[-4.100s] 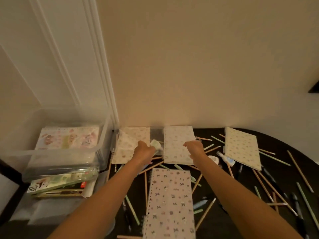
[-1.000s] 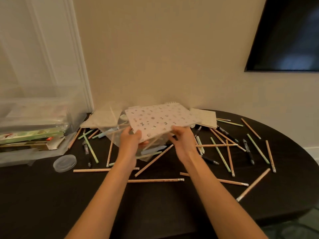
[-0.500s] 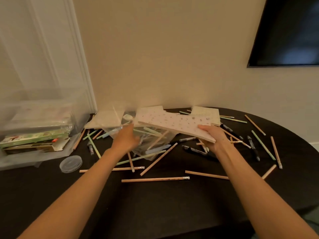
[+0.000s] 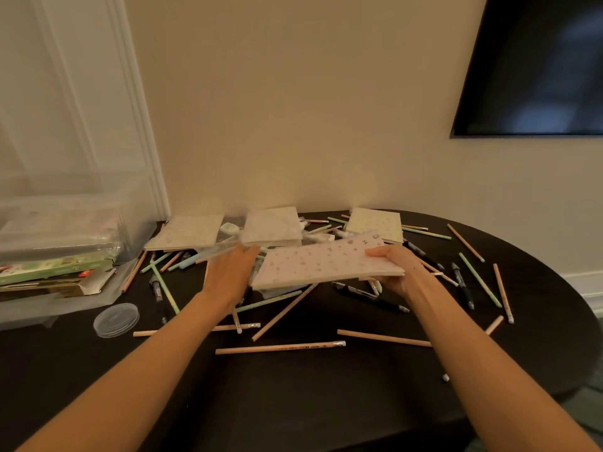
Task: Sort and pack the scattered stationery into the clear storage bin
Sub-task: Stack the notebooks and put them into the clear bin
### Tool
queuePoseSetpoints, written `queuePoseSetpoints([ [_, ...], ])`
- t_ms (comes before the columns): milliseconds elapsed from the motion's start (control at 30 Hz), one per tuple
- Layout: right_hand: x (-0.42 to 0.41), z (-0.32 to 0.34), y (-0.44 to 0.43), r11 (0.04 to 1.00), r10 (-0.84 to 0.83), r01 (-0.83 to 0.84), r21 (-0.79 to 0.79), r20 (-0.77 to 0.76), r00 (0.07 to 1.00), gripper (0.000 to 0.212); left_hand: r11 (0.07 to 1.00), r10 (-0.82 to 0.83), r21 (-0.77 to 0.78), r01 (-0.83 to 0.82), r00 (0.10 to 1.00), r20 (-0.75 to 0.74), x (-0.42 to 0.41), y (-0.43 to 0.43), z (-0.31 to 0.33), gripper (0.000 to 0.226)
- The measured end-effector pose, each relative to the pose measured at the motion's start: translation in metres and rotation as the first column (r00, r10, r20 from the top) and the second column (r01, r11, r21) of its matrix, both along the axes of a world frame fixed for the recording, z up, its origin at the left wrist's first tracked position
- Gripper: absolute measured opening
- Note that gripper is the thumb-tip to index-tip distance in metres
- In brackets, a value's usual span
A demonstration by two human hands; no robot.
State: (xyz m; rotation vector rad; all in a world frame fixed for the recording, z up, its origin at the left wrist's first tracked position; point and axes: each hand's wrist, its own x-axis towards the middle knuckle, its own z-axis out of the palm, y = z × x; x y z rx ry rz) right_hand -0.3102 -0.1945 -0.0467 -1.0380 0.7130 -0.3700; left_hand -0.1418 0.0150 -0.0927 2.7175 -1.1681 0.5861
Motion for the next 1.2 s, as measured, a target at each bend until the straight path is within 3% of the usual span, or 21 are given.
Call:
queuePoseSetpoints([
  [233,0.021,0.012,0.021,0.948,-0.233,0.244,-0.202,0.075,0.97,0.049,0.997,-0.071,-0.032,0.072,0.997,0.042,-0.014,-0.004,0.02,0.027],
  [333,0.033,0.013,0.047,0.897,-0.253,0.26,-0.358,0.068,0.965,0.048,0.993,-0.109,-0.028,0.111,0.992,0.061,-0.027,-0.017,0.026,0.029],
  [467,0.042,0.02,0.082,0.694,-0.258,0.192,-0.694,0.01,0.966,0.029,0.992,-0.117,-0.043,0.12,0.99,0.078,-0.041,-0.028,0.035,0.022],
  [567,0.05,0.019,0.091,0.616,-0.327,0.227,-0.754,0.017,0.945,0.022,0.987,-0.137,-0.071,0.146,0.984,0.11,-0.048,-0.027,0.038,0.019],
  [700,0.058,0.014,0.086,0.746,-0.34,0.237,-0.622,-0.049,0.939,0.027,0.983,-0.134,-0.106,0.149,0.982,0.136,-0.056,-0.03,0.039,0.018],
  [800,0.054,0.022,0.073,0.883,-0.139,0.042,-0.468,-0.176,0.975,0.026,0.982,-0.126,-0.126,0.14,0.986,0.109,-0.056,-0.028,0.036,0.017],
  [900,0.041,0.033,0.069,0.935,0.029,-0.096,-0.342,-0.194,0.98,0.017,0.975,-0.165,-0.134,0.178,0.981,0.103,-0.057,-0.028,0.034,0.016],
  [1000,0.038,0.032,0.063,0.962,-0.012,-0.007,-0.273,-0.069,0.998,0.031,0.971,-0.185,-0.139,0.197,0.978,0.094,-0.059,-0.029,0.038,0.017],
  [1100,0.043,0.028,0.064,0.997,-0.076,0.075,0.017,0.124,0.989,0.04,0.963,-0.194,-0.163,0.214,0.972,0.132,-0.064,-0.03,0.049,0.015],
  [1200,0.05,0.021,0.068,0.955,-0.12,0.049,0.294,0.231,0.966,0.042,0.934,-0.288,-0.159,0.32,0.938,0.194,-0.069,-0.03,0.06,0.018],
])
